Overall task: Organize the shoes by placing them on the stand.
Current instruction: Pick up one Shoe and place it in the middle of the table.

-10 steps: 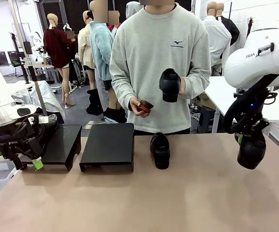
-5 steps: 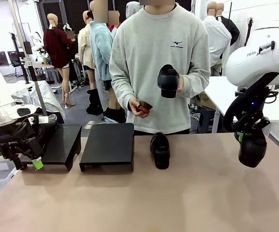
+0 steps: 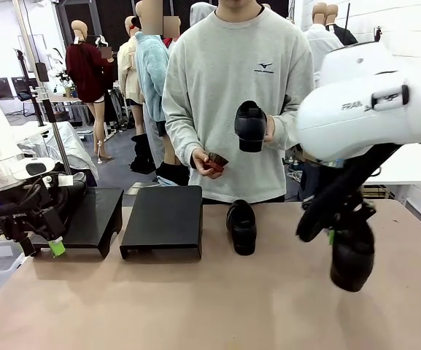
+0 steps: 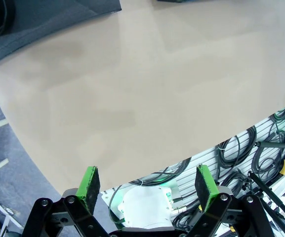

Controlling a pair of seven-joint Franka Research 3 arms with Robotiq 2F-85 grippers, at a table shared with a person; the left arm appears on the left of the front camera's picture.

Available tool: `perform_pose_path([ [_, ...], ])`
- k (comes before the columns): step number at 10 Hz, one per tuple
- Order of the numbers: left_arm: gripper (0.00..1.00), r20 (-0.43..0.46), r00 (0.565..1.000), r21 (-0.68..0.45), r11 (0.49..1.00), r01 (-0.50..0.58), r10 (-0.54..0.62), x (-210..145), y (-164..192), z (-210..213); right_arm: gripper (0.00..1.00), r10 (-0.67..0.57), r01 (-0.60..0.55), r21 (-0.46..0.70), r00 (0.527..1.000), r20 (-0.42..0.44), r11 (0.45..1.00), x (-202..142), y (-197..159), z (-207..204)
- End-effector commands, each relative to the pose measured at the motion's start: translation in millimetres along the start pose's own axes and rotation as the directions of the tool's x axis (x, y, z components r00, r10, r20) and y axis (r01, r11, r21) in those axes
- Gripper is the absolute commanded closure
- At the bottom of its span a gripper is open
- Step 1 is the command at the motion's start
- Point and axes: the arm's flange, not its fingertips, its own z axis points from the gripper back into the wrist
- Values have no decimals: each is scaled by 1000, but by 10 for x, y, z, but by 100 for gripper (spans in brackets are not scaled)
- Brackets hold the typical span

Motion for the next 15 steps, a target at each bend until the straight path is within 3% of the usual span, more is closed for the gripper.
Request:
perform_pose_path([
  [1,0,17,1000,-6,1000,-1,1,-12,12,-17,100,37,-37,22,999,-25,999,-103,262,-83],
  [3,0,17,1000,-6,1000,-1,1,-12,12,-17,100,186,-184,46,981,-45,982,-306,640,-177],
  [8,0,17,1000,-6,1000,-1,1,-12,12,-17,100,385,-382,54,919,-82,923,-665,1263,-342],
  [12,0,17,1000,-6,1000,-1,1,-12,12,-17,100,472,-464,101,879,-72,880,-703,1546,-599],
  [15,0,17,1000,-6,1000,-1,1,-12,12,-17,100,445,-436,96,888,-116,895,-738,1677,-738],
])
